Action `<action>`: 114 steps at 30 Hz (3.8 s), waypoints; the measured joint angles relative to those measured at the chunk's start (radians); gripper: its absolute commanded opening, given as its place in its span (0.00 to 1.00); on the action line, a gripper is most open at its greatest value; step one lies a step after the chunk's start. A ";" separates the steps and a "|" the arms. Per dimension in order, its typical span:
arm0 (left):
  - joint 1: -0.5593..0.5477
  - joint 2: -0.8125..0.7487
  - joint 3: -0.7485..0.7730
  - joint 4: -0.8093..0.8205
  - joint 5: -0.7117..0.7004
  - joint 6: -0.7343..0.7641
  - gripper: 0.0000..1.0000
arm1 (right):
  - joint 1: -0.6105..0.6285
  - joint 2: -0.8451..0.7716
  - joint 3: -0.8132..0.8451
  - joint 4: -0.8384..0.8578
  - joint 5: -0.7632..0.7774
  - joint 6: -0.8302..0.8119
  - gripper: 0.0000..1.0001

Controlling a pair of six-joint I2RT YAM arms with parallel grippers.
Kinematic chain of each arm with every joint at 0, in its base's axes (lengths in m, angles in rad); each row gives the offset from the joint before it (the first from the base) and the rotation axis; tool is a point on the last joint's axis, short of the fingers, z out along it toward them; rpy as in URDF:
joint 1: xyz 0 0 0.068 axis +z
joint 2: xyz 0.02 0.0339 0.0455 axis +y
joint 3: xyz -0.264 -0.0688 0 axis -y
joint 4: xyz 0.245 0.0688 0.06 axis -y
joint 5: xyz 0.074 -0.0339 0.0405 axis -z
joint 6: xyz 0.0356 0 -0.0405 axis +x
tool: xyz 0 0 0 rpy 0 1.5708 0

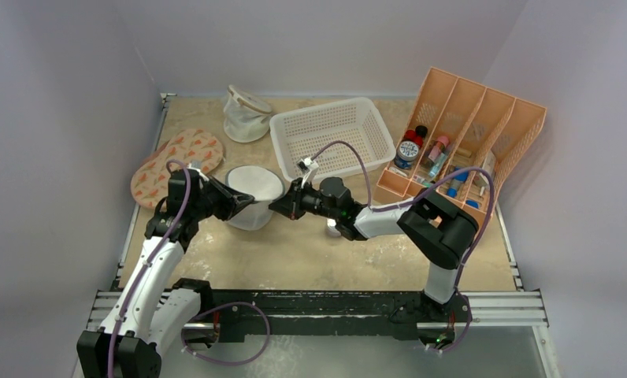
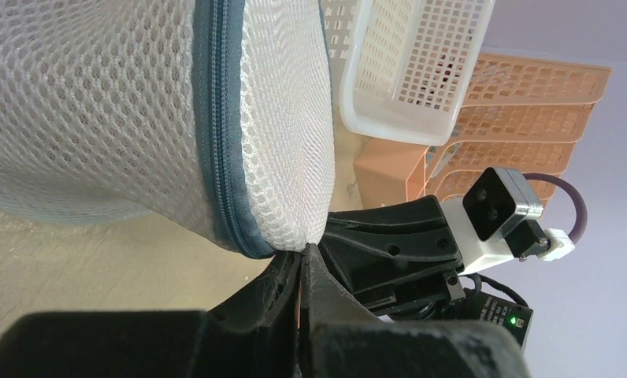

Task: Unzip the laundry bag and remove the bra

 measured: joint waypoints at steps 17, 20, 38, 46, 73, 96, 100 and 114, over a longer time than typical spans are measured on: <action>0.000 0.019 0.025 -0.103 -0.063 0.117 0.00 | 0.008 -0.187 -0.058 -0.250 0.103 -0.201 0.00; 0.000 0.034 0.035 -0.125 -0.077 0.157 0.00 | 0.008 -0.187 -0.058 -0.300 0.111 -0.224 0.00; -0.025 -0.128 0.101 -0.332 -0.152 0.393 0.77 | 0.007 -0.239 -0.056 -0.325 -0.010 -0.199 0.00; -0.050 -0.154 0.004 -0.243 -0.084 0.266 0.76 | 0.008 -0.236 -0.056 -0.277 -0.060 -0.171 0.00; -0.210 0.100 0.026 -0.097 -0.174 0.248 0.00 | 0.050 -0.248 -0.106 -0.356 0.053 -0.175 0.00; -0.285 0.138 0.333 -0.285 -0.228 0.545 0.62 | -0.034 -0.458 -0.184 -0.423 0.053 -0.267 0.00; -0.423 0.212 0.405 -0.288 -0.288 0.611 0.62 | -0.034 -0.458 -0.184 -0.441 0.053 -0.267 0.00; -0.773 0.476 0.469 -0.306 -0.556 0.821 0.43 | -0.034 -0.459 -0.182 -0.462 0.054 -0.266 0.00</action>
